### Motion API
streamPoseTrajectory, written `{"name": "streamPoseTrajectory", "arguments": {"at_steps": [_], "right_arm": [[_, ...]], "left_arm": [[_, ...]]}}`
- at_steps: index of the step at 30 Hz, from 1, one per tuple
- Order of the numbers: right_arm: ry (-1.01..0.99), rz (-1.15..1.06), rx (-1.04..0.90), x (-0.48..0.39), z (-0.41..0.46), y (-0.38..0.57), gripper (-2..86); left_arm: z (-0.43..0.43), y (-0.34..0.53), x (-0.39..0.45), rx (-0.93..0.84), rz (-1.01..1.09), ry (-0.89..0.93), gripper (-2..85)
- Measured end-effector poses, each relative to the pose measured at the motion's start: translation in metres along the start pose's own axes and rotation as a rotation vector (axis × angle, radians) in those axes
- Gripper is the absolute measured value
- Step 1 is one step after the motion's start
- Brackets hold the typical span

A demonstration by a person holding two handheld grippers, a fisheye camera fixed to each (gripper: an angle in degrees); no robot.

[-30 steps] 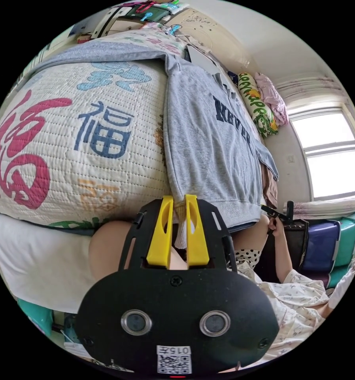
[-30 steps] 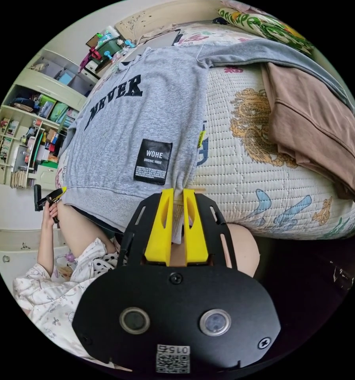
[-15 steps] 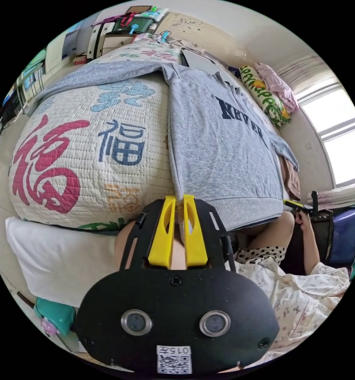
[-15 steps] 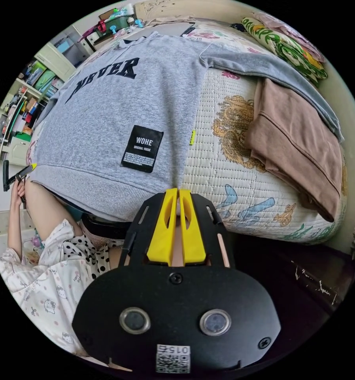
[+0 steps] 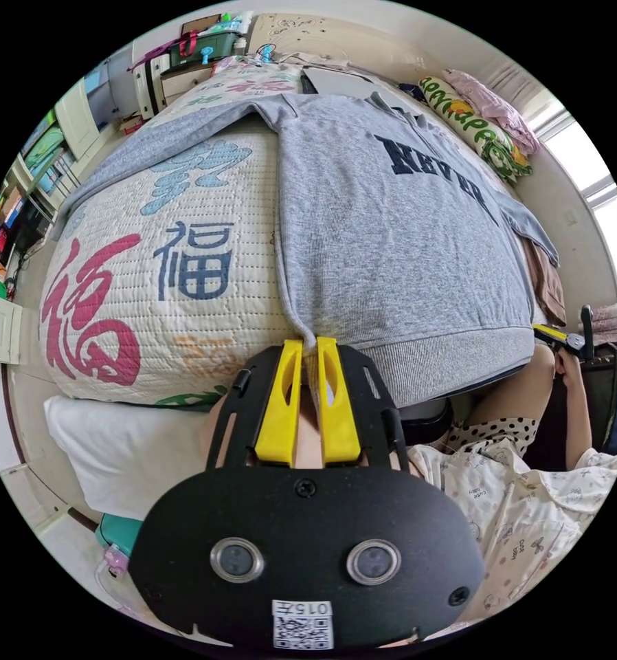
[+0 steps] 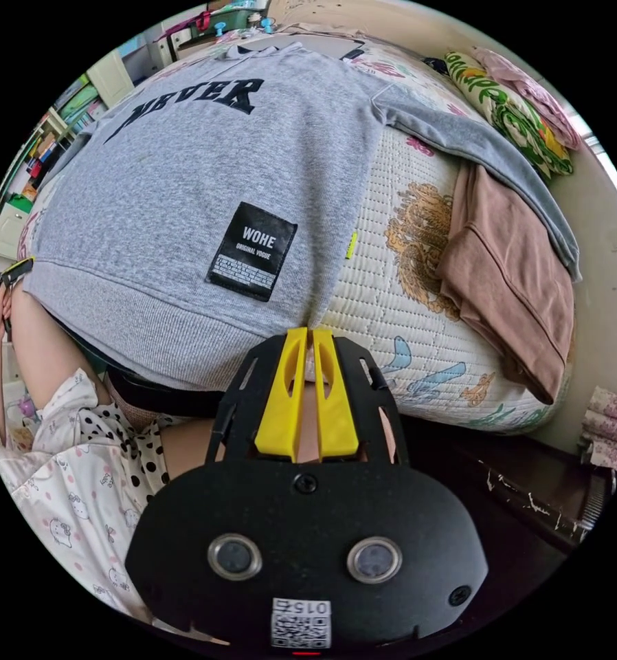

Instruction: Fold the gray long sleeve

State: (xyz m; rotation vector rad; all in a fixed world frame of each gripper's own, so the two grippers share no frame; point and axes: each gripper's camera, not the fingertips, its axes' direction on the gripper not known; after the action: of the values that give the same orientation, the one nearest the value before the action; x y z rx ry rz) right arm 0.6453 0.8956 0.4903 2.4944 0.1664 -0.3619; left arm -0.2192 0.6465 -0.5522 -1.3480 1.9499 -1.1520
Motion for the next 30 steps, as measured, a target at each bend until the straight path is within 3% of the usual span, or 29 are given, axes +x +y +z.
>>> {"name": "streamPoseTrajectory", "arguments": {"at_steps": [30], "right_arm": [[0.007, 0.002, 0.046, 0.04, 0.071, 0.012, 0.4]], "left_arm": [[-0.062, -0.006, 0.042, 0.03, 0.037, -0.12, 3.8]]}}
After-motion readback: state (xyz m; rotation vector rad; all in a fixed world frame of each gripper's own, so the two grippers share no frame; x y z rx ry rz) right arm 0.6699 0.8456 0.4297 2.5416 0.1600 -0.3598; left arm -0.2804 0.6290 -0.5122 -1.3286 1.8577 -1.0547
